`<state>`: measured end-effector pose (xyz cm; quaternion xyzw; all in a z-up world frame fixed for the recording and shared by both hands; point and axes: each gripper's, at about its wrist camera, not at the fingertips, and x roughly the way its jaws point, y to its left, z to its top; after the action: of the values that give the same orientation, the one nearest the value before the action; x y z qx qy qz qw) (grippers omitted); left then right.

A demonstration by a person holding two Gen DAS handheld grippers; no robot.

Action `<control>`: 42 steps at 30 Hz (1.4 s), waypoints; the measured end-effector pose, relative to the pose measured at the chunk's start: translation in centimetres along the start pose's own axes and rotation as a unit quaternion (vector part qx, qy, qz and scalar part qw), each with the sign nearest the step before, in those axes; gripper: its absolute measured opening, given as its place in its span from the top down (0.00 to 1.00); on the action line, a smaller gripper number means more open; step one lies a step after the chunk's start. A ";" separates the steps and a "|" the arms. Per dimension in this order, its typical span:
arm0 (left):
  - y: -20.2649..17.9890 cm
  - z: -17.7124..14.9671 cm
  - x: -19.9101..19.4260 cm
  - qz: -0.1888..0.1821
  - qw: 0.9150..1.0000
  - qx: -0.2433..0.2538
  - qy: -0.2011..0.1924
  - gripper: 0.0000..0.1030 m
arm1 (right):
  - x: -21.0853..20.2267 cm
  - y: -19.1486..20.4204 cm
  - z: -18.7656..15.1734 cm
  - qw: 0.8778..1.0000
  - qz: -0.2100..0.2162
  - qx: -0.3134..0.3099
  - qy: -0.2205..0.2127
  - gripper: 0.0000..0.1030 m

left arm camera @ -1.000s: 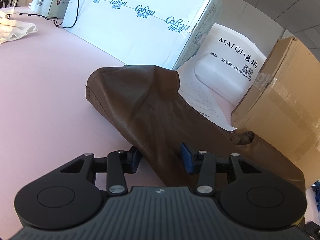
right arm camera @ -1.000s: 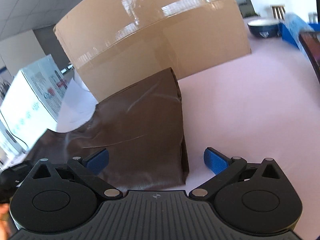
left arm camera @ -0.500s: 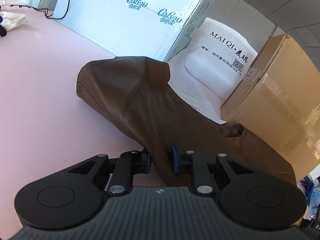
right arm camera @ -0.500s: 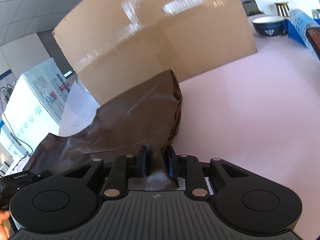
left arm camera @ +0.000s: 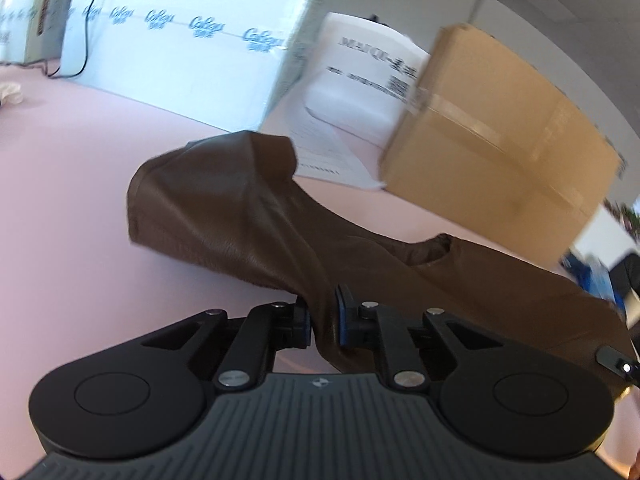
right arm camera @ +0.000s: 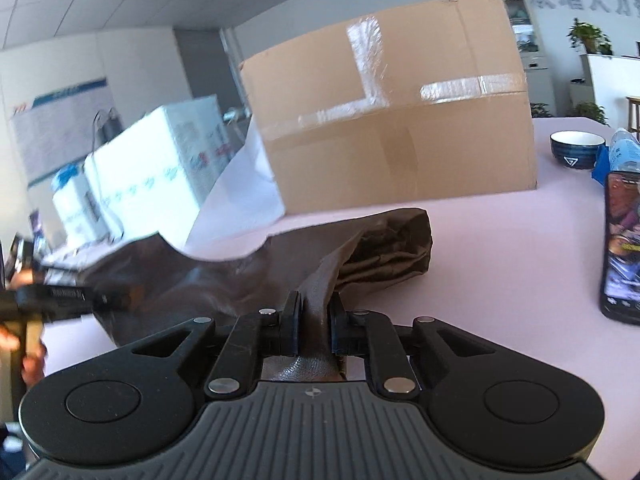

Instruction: Fold clothes

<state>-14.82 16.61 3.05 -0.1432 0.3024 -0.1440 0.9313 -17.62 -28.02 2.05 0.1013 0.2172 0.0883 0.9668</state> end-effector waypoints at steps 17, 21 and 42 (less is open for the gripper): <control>1.5 -5.6 -3.9 -0.019 0.999 -0.024 0.040 0.84 | -3.2 0.7 -4.2 0.996 -0.023 -0.054 0.073 0.58; 2.3 -5.6 -4.4 -0.036 0.998 -0.047 0.033 0.70 | -4.4 0.4 -2.7 0.997 -0.040 -0.059 0.024 0.16; -7.0 -2.1 -4.8 0.041 0.981 0.175 -0.065 0.17 | 10.1 6.2 0.7 0.960 0.070 -0.251 0.103 0.22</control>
<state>-21.06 11.47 6.42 0.0259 0.2166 -0.1466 0.9648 -9.09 -20.02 0.03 -0.1395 0.2791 0.2175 0.9248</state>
